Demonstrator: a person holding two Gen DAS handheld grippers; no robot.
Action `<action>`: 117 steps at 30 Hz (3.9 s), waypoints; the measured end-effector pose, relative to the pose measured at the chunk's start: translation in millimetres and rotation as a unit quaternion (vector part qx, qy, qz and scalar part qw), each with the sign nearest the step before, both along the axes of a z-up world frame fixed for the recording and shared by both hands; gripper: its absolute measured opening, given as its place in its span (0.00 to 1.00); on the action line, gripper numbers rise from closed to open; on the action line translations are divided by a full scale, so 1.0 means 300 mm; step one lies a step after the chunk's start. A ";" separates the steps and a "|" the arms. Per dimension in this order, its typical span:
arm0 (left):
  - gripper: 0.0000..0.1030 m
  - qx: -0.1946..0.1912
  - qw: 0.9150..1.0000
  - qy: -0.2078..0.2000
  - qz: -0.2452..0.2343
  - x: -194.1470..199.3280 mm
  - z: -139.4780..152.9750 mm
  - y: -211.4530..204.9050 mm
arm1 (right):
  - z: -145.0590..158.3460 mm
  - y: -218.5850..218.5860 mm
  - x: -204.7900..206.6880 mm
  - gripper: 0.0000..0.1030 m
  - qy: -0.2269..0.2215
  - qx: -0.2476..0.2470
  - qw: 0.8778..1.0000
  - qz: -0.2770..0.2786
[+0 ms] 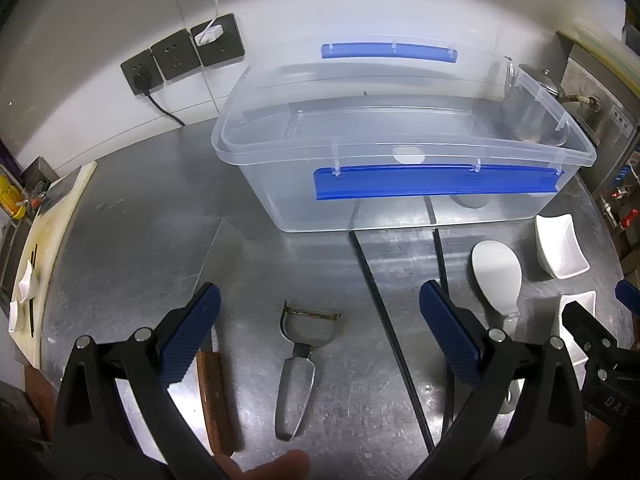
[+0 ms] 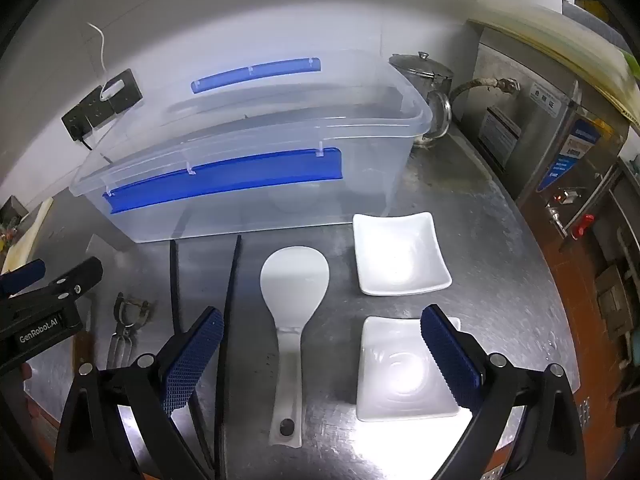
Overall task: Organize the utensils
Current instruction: 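Move both grippers toward the white square dishes beside the box, then grasp the nearer white square dish's rim with both grippers, then lift the dish into the clear box and open both grippers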
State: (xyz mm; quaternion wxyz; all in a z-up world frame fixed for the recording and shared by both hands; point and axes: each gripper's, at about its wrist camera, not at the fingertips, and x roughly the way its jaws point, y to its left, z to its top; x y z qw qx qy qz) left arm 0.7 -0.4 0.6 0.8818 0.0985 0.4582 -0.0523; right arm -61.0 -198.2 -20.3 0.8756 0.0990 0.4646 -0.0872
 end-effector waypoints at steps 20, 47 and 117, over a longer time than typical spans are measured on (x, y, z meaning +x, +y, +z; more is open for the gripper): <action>0.93 -0.007 1.000 -0.005 -0.011 -0.004 0.002 -0.019 | -0.011 0.010 -0.011 0.95 0.008 0.000 1.000 0.000; 0.93 0.000 1.000 0.009 -0.025 0.003 -0.010 -0.065 | -0.011 -0.041 -0.019 0.95 -0.002 0.027 1.000 -0.006; 0.09 -0.180 0.932 0.275 -0.151 0.991 -0.242 -0.627 | -0.013 -0.223 1.086 0.10 0.188 0.059 0.975 0.103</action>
